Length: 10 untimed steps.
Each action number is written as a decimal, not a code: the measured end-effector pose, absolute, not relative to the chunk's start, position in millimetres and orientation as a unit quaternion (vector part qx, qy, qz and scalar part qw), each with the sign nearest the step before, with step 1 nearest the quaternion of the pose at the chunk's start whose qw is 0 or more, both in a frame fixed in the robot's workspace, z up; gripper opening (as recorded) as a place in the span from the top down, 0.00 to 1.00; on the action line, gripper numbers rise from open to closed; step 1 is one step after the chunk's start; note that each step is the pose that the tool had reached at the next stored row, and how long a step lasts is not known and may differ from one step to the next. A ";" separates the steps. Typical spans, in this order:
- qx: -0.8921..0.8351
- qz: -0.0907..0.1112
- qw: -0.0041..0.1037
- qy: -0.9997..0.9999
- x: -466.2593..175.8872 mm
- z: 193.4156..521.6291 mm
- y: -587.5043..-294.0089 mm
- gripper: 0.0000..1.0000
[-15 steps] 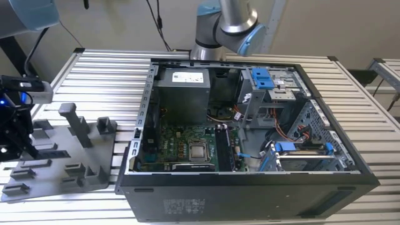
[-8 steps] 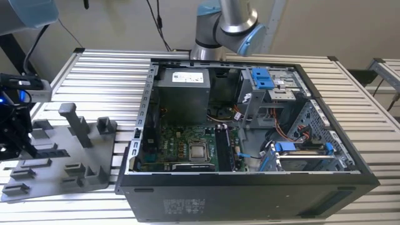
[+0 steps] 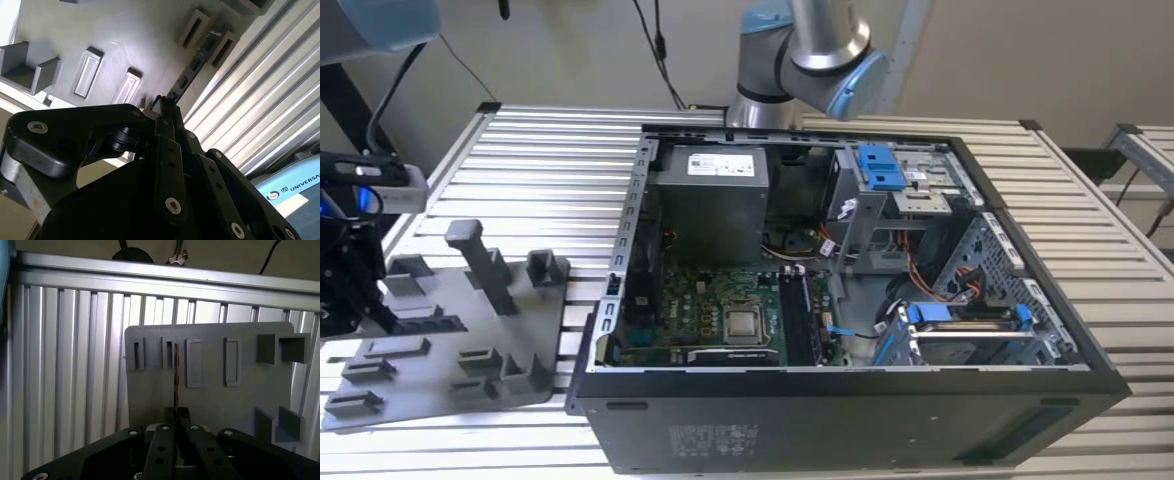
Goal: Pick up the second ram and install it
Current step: 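Pick up the second ram and move it above second insertion slot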
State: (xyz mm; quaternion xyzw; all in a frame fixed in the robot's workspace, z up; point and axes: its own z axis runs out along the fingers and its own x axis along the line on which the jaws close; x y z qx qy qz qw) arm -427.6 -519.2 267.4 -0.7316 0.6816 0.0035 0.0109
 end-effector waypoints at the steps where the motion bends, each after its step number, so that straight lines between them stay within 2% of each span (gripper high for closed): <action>1: -0.732 0.004 0.011 0.682 -427.6 268.8 -519.3 0.86; 10: -0.731 0.004 0.011 0.682 -427.6 283.7 -519.2 0.86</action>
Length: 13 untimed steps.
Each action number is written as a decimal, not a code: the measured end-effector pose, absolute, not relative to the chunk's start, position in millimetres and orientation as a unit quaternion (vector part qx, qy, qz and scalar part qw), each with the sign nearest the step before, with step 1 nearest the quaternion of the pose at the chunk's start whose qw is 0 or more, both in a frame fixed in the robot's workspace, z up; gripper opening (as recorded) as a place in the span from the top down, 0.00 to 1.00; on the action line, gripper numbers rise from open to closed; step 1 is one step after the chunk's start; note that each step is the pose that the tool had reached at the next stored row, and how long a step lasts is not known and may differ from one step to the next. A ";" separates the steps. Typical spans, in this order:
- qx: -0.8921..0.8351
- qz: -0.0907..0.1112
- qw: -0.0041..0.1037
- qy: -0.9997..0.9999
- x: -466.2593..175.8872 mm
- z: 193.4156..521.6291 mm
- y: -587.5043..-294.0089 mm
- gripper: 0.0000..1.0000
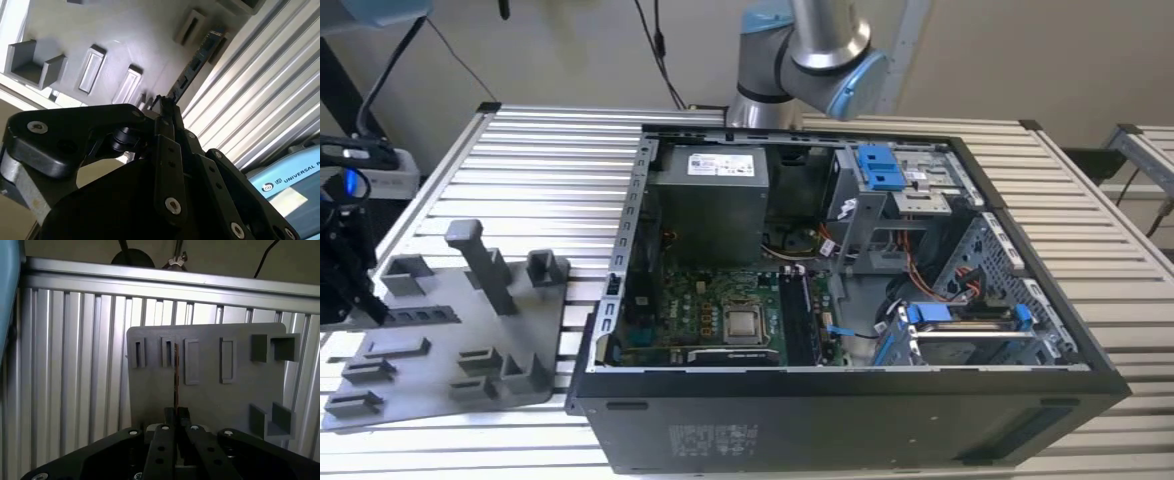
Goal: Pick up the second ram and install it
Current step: 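Pick up the second ram and move it above second insertion slot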
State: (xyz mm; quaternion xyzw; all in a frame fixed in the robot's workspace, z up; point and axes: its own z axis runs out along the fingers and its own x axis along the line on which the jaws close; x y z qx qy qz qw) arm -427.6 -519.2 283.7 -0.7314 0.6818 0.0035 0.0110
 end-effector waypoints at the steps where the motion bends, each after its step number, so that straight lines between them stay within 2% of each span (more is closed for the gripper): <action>1: -0.731 0.004 0.011 0.682 -427.6 285.6 -519.2 0.86; 13: -0.731 0.004 0.011 0.682 -427.5 303.0 -519.3 0.86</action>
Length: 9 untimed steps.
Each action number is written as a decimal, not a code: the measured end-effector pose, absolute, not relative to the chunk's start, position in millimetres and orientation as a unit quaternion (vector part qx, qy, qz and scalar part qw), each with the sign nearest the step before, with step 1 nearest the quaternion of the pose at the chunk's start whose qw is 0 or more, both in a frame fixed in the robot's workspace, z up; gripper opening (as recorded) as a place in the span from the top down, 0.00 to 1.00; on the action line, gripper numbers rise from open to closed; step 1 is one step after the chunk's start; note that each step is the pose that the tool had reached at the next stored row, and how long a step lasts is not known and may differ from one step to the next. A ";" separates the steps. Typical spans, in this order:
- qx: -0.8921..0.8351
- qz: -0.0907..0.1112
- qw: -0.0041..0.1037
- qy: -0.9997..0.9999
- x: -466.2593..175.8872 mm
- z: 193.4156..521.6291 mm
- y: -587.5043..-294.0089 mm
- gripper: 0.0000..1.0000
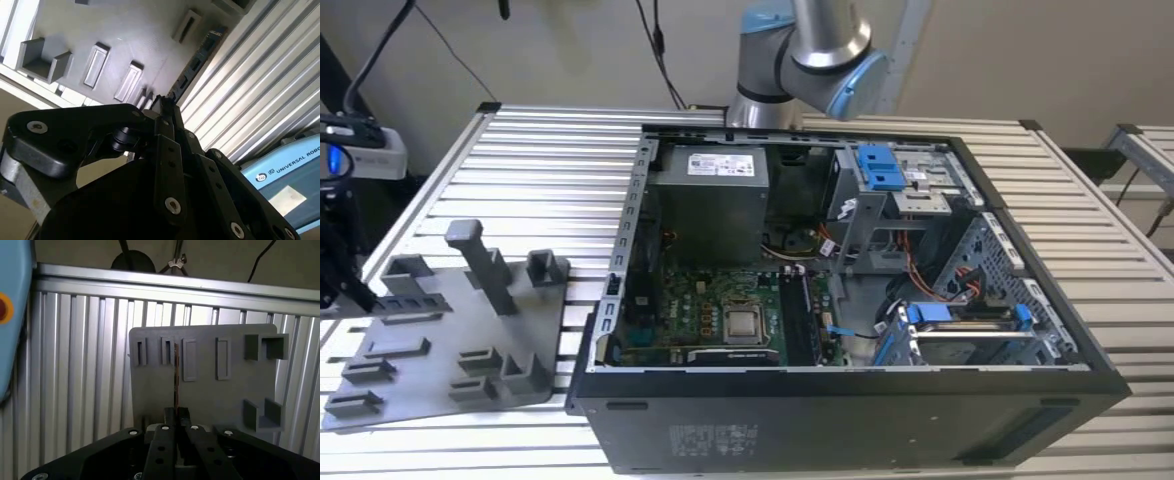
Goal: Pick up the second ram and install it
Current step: 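Pick up the second ram and move it above second insertion slot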
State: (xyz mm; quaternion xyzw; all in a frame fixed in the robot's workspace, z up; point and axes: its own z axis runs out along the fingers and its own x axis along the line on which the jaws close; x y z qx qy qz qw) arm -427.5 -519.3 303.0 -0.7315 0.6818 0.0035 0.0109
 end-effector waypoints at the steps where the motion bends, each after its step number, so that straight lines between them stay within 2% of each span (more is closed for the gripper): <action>1: -0.731 0.004 0.011 0.682 -427.5 304.5 -519.3 0.86; 9: -0.731 0.004 0.011 0.682 -427.6 318.7 -519.2 0.86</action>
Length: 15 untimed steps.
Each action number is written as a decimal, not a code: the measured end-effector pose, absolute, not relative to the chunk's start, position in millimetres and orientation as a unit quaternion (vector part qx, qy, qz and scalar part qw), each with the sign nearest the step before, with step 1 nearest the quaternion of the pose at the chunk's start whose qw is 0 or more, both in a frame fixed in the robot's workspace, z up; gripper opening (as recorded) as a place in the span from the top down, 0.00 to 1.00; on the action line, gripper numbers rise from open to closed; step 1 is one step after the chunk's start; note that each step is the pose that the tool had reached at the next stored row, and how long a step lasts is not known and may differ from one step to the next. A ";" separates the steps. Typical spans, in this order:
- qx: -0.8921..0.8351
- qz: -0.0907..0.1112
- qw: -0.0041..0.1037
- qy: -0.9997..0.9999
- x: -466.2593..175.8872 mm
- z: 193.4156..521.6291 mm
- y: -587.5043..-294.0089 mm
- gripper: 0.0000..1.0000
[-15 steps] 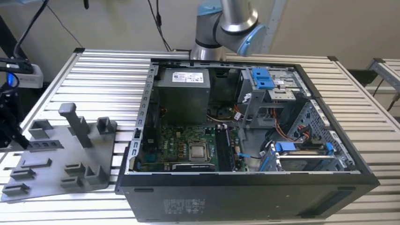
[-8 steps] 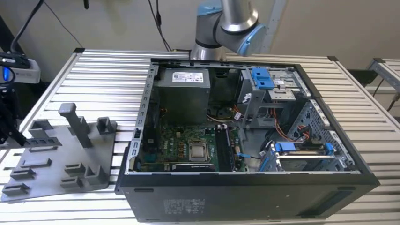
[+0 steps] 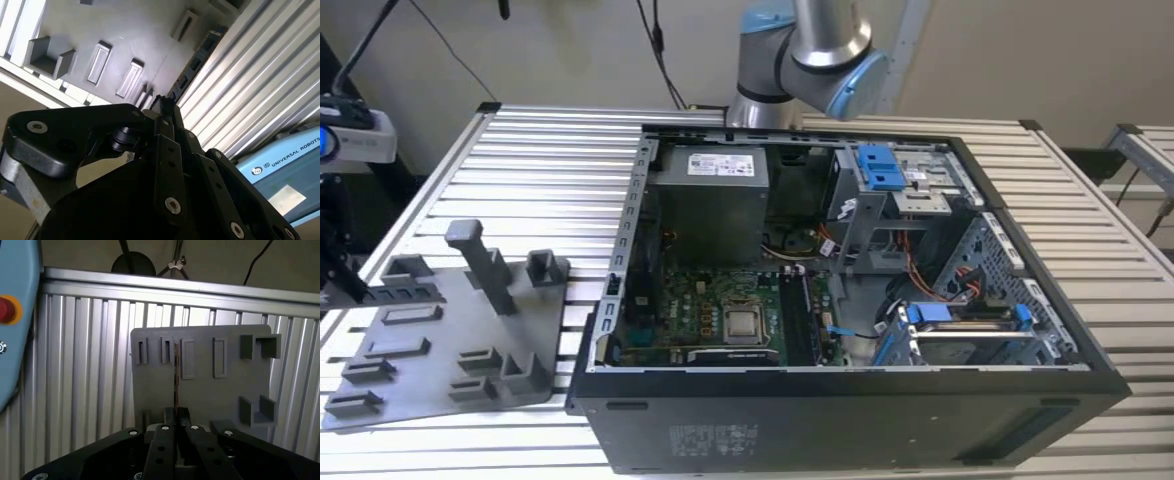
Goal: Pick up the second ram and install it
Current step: 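Pick up the second ram and move it above second insertion slot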
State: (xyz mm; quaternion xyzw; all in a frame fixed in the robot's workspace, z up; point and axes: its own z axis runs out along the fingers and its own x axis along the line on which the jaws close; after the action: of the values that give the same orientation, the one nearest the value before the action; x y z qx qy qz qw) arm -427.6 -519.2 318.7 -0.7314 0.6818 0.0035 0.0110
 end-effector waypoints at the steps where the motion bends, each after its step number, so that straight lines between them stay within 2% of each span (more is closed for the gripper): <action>1: -0.731 0.004 0.011 0.682 -427.6 320.8 -519.2 0.86; 15: -0.731 0.004 0.011 0.682 -427.6 350.7 -519.2 0.86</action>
State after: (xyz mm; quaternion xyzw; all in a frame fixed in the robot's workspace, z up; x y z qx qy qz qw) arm -427.6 -519.2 350.7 -0.7314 0.6818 0.0035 0.0109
